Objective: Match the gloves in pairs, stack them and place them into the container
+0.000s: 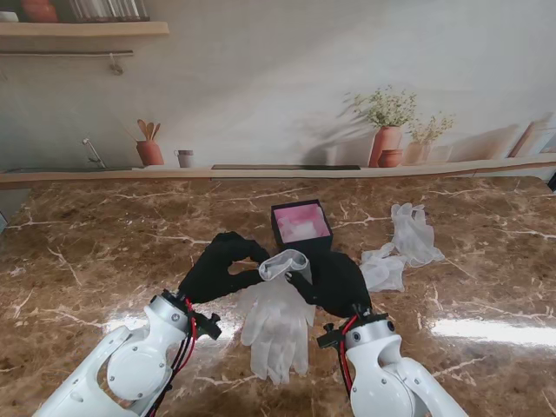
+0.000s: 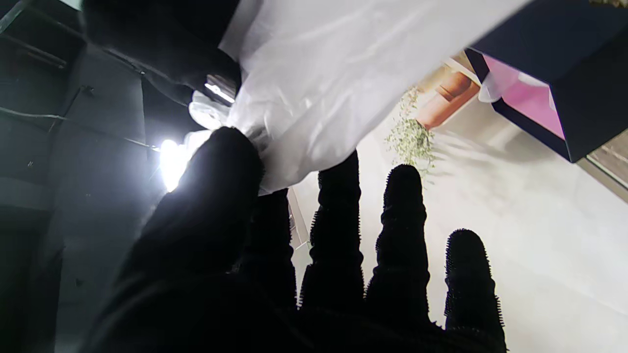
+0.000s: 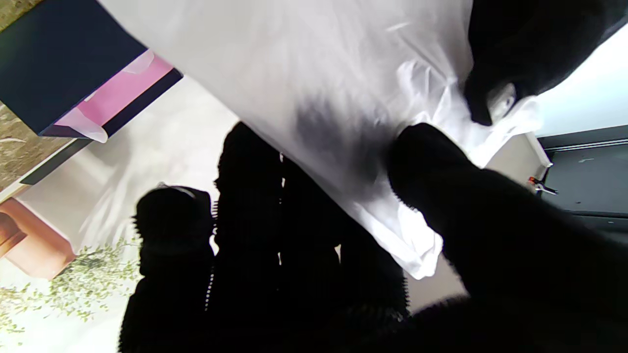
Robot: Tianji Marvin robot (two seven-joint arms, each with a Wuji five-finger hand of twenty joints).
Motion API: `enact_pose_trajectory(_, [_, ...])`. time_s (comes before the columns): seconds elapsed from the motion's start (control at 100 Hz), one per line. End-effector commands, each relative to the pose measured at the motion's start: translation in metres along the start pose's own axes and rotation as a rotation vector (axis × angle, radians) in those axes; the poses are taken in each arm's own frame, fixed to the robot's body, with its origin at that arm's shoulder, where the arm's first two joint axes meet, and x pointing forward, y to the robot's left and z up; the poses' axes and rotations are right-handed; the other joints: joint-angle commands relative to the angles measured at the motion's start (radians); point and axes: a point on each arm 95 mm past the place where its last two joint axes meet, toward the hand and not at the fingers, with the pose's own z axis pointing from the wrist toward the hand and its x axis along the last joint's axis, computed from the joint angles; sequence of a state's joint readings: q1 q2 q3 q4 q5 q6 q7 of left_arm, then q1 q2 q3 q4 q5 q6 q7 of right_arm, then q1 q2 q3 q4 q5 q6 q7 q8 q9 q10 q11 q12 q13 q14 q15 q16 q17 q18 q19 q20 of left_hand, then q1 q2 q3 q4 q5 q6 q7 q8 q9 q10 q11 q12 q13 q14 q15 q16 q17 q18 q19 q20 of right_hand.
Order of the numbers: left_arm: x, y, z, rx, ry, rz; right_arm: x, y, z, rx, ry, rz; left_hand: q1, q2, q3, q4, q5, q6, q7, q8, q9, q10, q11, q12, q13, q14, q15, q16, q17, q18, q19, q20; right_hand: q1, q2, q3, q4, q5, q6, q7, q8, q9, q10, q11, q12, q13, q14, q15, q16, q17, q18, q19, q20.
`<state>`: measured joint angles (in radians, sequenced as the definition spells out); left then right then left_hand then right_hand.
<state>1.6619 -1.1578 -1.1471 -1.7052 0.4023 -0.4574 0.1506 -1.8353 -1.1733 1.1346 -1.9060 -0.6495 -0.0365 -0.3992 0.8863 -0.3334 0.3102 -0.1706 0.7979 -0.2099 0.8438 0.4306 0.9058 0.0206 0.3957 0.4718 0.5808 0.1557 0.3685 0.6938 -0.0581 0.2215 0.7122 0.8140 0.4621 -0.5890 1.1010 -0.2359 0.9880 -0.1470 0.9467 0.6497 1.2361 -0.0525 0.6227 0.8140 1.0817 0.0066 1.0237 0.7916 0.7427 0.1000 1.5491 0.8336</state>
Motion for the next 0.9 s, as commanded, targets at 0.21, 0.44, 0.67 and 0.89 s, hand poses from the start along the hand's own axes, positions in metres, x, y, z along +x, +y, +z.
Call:
enact_pose_trajectory(0.21, [0.019,-0.008,-0.022,-0.095,0.029,0.02,0.003,0.008,-0.018,0.093,0.091,0.027,0.063,0.025,-0.057,0.053,0.106,0.056,-0.034,-0.069,0.173,0.018,0.155,0.146,0.142,0.049,0.214,0.185,0.019,0.04,0.049,0.027,-0.002,-0.03,0.034,-0.009,0.017,-0.032,0.054,-0.01,0.107,0.017,0.0,-0.019,0.122,0.008,0.03,0.02,0.096,0.007,0.095,-0.03])
enact_pose_trajectory(0.44, [0.032,-0.01,-0.046,-0.2,0.021,-0.018,0.009,0.011,-0.039,0.191,0.124,0.078,0.022,-0.02,0.053,0.032,0.129,0.108,-0.009,-0.094,0.254,0.03,0.195,0.201,0.216,0.064,0.279,0.233,0.036,0.057,0.075,0.024,0.005,-0.037,0.032,-0.009,0.02,-0.006,0.057,-0.035,0.148,0.032,-0.02,-0.038,0.176,0.016,0.023,0.01,0.15,0.011,0.125,-0.052])
enact_pose_trajectory(0.67, [0.037,-0.014,-0.067,-0.296,-0.015,-0.044,0.015,0.002,-0.051,0.308,0.131,0.137,0.015,-0.034,0.085,0.028,0.139,0.15,0.004,-0.057,0.308,0.039,0.161,0.176,0.25,0.068,0.281,0.217,0.042,0.056,0.092,0.018,0.007,-0.031,0.029,-0.005,0.022,0.006,0.06,-0.045,0.159,0.034,-0.026,-0.043,0.192,0.02,0.019,0.005,0.168,0.009,0.135,-0.064])
enact_pose_trajectory(0.89, [0.032,-0.014,-0.077,-0.362,-0.06,-0.094,0.015,-0.008,-0.055,0.383,0.103,0.185,0.007,-0.036,0.11,0.024,0.153,0.189,0.01,-0.037,0.335,0.054,0.155,0.162,0.27,0.078,0.289,0.212,0.05,0.059,0.107,0.018,0.008,-0.025,0.022,0.0,0.021,0.017,0.059,-0.047,0.161,0.036,-0.025,-0.044,0.199,0.022,0.022,0.005,0.178,0.003,0.144,-0.073])
